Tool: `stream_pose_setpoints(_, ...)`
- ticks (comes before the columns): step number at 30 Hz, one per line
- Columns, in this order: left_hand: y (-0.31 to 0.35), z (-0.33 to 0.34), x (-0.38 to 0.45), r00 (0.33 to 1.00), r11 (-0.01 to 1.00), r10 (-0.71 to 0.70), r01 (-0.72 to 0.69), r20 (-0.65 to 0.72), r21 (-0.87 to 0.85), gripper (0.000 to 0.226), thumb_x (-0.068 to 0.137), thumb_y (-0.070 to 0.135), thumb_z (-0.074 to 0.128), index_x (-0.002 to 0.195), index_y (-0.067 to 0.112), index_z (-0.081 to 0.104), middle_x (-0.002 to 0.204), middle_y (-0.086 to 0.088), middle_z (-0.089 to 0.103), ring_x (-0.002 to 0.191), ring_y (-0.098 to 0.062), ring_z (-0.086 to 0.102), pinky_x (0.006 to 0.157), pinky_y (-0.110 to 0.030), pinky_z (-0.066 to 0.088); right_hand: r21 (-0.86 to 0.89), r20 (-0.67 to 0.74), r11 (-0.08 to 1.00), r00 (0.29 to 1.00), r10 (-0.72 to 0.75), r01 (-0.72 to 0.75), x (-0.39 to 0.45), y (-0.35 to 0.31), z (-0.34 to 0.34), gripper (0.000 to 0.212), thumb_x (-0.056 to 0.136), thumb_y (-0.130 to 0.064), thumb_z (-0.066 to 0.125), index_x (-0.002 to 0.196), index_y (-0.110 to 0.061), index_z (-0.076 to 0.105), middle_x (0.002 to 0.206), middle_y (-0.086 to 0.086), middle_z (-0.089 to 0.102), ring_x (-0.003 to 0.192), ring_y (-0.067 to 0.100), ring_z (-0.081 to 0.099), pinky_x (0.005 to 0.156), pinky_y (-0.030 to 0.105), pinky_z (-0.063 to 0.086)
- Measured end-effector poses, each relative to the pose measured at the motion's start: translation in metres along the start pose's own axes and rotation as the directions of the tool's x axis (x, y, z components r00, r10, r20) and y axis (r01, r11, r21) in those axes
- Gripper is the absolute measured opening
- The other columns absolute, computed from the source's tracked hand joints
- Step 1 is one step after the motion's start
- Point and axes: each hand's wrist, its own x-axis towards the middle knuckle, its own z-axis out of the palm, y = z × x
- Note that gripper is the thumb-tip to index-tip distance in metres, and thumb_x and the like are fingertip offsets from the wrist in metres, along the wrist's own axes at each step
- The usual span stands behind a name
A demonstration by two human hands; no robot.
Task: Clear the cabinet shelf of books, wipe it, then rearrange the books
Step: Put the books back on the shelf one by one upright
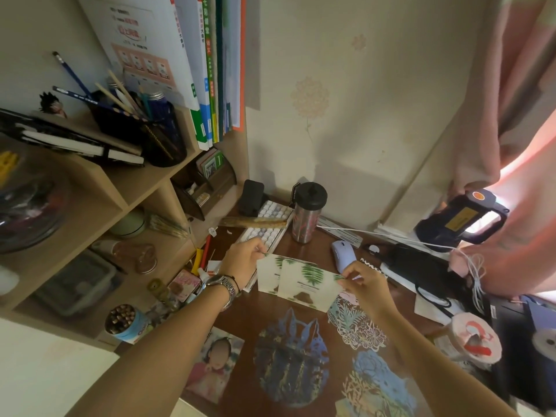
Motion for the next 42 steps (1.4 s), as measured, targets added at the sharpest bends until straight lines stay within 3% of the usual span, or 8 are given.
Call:
stream_pose_setpoints(6, -0.002, -0.002, -0.003, 0.999, 1.000, 0.009, -0.010, 0.044, 0.019, 0.009, 0.090, 0.011, 0.057, 0.087, 0.015, 0.064, 0.100, -0.002, 0.069, 0.093, -0.019, 0.063, 0.079, -0.036, 0.051, -0.061, 0.011, 0.998, 1.000, 0.023, -0.022, -0.015, 0.011, -0.018, 0.025, 0.077, -0.009, 0.078, 0.069, -0.025, 0.061, 0.080, 0.005, 0.068, 0.075, 0.024, 0.068, 0.071, 0.038, 0.052)
stream_pose_setpoints(10, 0.001, 0.000, -0.009, 0.999, 0.999, 0.030, -0.032, 0.045, 0.042, 0.007, 0.090, 0.012, 0.059, 0.090, 0.014, 0.066, 0.096, -0.003, 0.069, 0.092, -0.020, 0.063, 0.081, -0.040, 0.051, -0.071, 0.018, 0.996, 0.999, 0.047, -0.046, -0.020, 0.008, -0.014, 0.020, 0.083, -0.009, 0.072, 0.075, -0.022, 0.059, 0.087, 0.001, 0.067, 0.077, 0.015, 0.066, 0.069, 0.024, 0.049)
stream_pose_setpoints(15, 0.009, 0.002, -0.017, 0.990, 0.990, 0.103, -0.110, 0.092, 0.083, 0.013, 0.092, 0.015, 0.058, 0.101, 0.011, 0.066, 0.101, -0.003, 0.068, 0.095, -0.017, 0.062, 0.078, -0.025, 0.047, -0.117, 0.057, 0.993, 0.998, -0.007, 0.014, -0.020, -0.005, -0.002, 0.006, 0.088, -0.010, 0.066, 0.090, -0.015, 0.067, 0.084, -0.009, 0.061, 0.079, 0.007, 0.057, 0.067, 0.006, 0.040)
stream_pose_setpoints(20, 0.020, 0.005, -0.023, 0.984, 0.972, 0.142, -0.158, 0.106, 0.172, 0.011, 0.093, 0.017, 0.058, 0.097, 0.013, 0.067, 0.093, 0.001, 0.069, 0.086, -0.016, 0.061, 0.074, -0.032, 0.050, -0.205, 0.064, 0.976, 0.996, -0.065, 0.077, -0.023, -0.010, 0.002, 0.005, 0.090, -0.008, 0.063, 0.091, -0.010, 0.068, 0.083, -0.004, 0.063, 0.074, 0.006, 0.056, 0.063, 0.005, 0.039)
stream_pose_setpoints(23, 0.023, 0.004, -0.028, 0.983, 0.957, 0.142, -0.167, 0.116, 0.236, 0.010, 0.094, 0.020, 0.056, 0.094, 0.016, 0.066, 0.083, 0.005, 0.065, 0.076, -0.013, 0.057, 0.062, -0.028, 0.046, -0.237, 0.079, 0.967, 0.994, -0.076, 0.092, -0.029, -0.007, -0.003, 0.007, 0.091, -0.007, 0.062, 0.087, -0.012, 0.066, 0.082, -0.002, 0.065, 0.074, 0.011, 0.057, 0.063, 0.011, 0.040)
stream_pose_setpoints(26, 0.023, 0.004, -0.033, 0.983, 0.953, 0.148, -0.170, 0.105, 0.250, 0.010, 0.094, 0.019, 0.056, 0.093, 0.015, 0.065, 0.078, 0.009, 0.057, 0.075, -0.012, 0.054, 0.056, -0.025, 0.033, -0.256, 0.078, 0.964, 0.995, -0.057, 0.075, -0.033, 0.000, -0.014, 0.013, 0.089, -0.006, 0.064, 0.080, -0.016, 0.065, 0.081, -0.002, 0.068, 0.077, 0.015, 0.061, 0.072, 0.028, 0.046)
stream_pose_setpoints(32, 0.026, -0.004, -0.045, 0.988, 0.963, 0.145, -0.152, 0.050, 0.222, 0.014, 0.095, 0.021, 0.054, 0.095, 0.012, 0.065, 0.082, 0.003, 0.061, 0.073, -0.012, 0.049, 0.048, -0.017, 0.026, -0.342, 0.148, 0.935, 0.988, -0.046, 0.095, -0.031, 0.008, -0.030, 0.018, 0.086, -0.010, 0.067, 0.077, -0.026, 0.065, 0.079, -0.013, 0.066, 0.079, 0.008, 0.062, 0.080, 0.030, 0.050)
stream_pose_setpoints(42, 0.049, -0.057, -0.053, 0.992, 0.992, 0.098, -0.091, -0.077, 0.087, 0.012, 0.094, 0.027, 0.057, 0.092, 0.018, 0.065, 0.080, 0.004, 0.067, 0.068, -0.010, 0.061, 0.055, -0.028, 0.047, -0.404, 0.263, 0.911, 0.964, 0.028, 0.083, -0.032, -0.006, -0.034, 0.013, 0.087, -0.024, 0.062, 0.080, -0.034, 0.058, 0.088, -0.009, 0.065, 0.084, 0.011, 0.062, 0.081, 0.037, 0.053)
